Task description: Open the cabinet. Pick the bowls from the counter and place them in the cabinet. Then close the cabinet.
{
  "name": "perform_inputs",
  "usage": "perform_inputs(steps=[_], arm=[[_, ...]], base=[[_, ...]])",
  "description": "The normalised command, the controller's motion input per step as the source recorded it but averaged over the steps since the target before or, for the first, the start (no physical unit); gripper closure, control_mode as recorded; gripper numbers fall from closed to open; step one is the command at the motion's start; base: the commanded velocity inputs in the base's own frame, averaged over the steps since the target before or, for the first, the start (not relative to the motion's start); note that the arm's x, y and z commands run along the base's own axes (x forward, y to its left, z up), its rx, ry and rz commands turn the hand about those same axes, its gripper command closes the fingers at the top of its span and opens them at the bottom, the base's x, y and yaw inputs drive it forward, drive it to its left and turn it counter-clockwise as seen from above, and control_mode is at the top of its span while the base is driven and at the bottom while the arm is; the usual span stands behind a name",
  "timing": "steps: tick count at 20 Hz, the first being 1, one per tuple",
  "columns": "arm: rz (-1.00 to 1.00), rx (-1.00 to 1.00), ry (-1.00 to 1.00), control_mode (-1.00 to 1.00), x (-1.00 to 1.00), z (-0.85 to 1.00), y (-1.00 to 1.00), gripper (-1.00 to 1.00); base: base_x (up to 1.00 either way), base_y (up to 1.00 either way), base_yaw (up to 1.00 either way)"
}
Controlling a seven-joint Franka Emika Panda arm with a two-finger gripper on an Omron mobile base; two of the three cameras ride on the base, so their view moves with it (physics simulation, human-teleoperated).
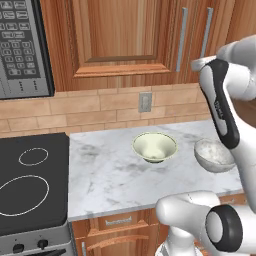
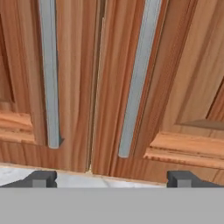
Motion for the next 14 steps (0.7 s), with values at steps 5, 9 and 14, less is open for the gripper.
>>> perform_inputs(steps=[5,9,14], arm=[[0.0,0.0,0.0,-1.0,0.5,0.0,-0.12,-1.0],[0.02,0.0,-0.04,-1.0,0.51,-0.02,-0.04,-1.0],[0.04,0.0,-0.08,-1.0,0.58,-0.05,0.0,-1.0]], base=[[0.0,0.0,0.0],[0.0,0.0,0.0],[0.0,0.0,0.0]])
